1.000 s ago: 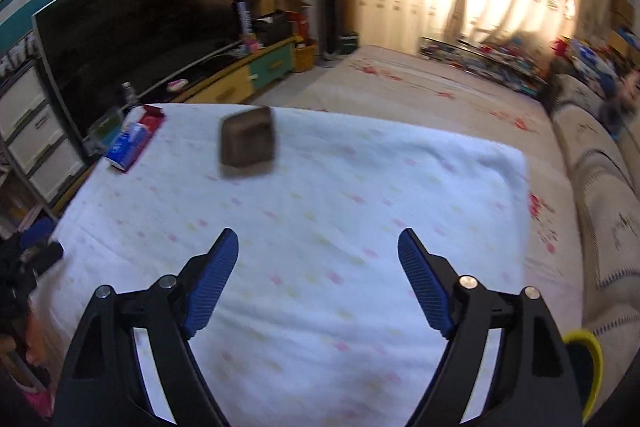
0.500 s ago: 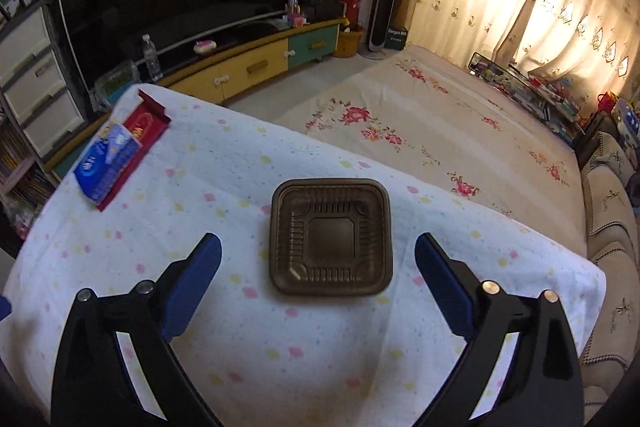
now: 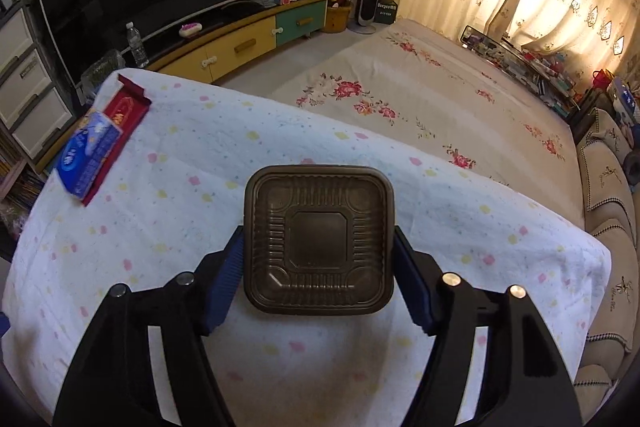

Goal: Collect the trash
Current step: 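Carry the brown tray over the bin and open the right gripper, then reach the left gripper to the white towel and pinch it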

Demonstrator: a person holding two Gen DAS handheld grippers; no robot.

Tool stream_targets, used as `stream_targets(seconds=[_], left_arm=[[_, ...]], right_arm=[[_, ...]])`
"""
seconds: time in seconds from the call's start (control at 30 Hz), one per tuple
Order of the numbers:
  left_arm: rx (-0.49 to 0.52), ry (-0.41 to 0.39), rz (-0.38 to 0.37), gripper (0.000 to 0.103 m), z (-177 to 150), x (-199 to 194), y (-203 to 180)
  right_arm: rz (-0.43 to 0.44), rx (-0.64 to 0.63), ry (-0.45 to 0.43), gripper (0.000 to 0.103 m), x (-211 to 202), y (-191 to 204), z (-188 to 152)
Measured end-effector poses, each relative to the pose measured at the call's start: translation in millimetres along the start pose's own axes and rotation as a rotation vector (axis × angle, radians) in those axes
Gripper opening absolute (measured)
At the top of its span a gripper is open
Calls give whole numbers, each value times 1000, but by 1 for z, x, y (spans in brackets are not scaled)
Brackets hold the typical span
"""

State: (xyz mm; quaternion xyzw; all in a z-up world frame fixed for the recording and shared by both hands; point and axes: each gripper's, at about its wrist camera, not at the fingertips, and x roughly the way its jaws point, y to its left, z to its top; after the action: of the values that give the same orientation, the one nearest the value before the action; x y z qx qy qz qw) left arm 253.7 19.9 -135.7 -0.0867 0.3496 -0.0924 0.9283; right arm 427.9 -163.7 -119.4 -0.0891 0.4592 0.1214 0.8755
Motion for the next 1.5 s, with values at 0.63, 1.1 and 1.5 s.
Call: stream_targets(seconds=[0.63, 1.1, 1.5], left_arm=[[50, -37, 19, 98, -5, -5, -9], [123, -37, 39, 98, -10, -3, -23], [141, -20, 15, 98, -13, -1, -27]], right_arm=[[-135, 343, -138, 67, -185, -122, -230], [-368, 784, -3, 68, -201, -272, -407], [-414, 859, -93, 80, -214, -279, -408]])
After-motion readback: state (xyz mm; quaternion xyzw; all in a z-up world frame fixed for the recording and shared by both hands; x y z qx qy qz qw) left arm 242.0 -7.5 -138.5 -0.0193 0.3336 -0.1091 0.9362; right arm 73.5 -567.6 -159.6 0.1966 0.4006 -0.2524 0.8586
